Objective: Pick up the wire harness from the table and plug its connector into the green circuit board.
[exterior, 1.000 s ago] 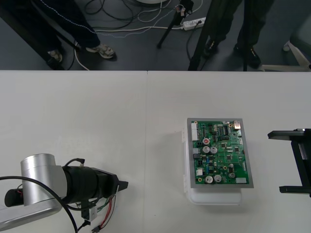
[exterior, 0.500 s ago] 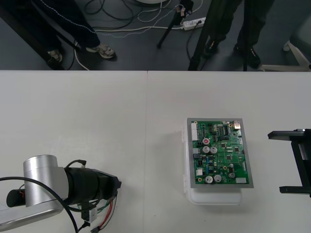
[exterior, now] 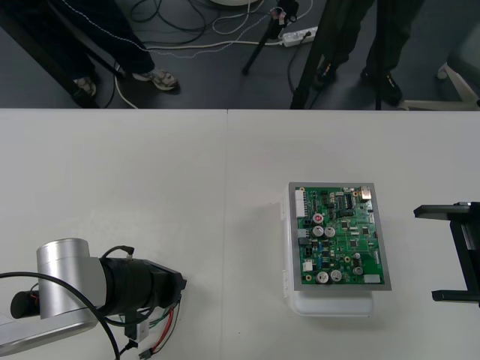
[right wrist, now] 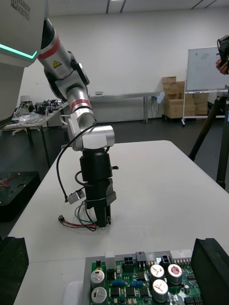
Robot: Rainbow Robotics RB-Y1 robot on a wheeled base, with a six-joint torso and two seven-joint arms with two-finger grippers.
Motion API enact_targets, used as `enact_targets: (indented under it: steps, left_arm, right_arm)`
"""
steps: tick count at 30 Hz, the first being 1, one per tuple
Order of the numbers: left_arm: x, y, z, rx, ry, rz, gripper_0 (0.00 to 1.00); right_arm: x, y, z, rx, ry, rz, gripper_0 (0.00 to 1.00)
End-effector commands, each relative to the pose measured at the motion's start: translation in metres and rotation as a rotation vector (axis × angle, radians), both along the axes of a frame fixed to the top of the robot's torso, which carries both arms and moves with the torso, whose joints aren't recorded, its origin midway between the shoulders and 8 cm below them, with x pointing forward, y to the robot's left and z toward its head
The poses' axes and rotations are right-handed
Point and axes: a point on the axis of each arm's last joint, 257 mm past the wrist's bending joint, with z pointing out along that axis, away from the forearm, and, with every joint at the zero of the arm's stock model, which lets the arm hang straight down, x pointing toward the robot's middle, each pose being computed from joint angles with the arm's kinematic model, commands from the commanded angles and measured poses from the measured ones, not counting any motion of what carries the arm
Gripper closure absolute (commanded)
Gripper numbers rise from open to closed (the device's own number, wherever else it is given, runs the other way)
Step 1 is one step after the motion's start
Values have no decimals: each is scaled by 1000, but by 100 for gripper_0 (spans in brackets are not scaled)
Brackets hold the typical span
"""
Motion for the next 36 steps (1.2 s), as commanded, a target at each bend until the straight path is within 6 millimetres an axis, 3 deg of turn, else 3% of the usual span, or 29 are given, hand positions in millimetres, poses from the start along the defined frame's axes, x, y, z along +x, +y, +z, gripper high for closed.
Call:
enact_targets:
  steps: [1,9,22,36]
  left_arm:
    - [20,-22,23,-43,-79,-71,100]
    - [47,-6,50,-109,-54,59,100]
    - [67,20,95,-184,14,213,100]
    - [78,53,159,-200,157,418,100]
  right_arm:
    - [-4,-10,1,-29,1,2,0]
    - [-4,-10,2,-29,-3,-1,0]
    - [-2,-10,4,-30,-8,0,0]
    - [-1,-10,5,-28,-5,1,0]
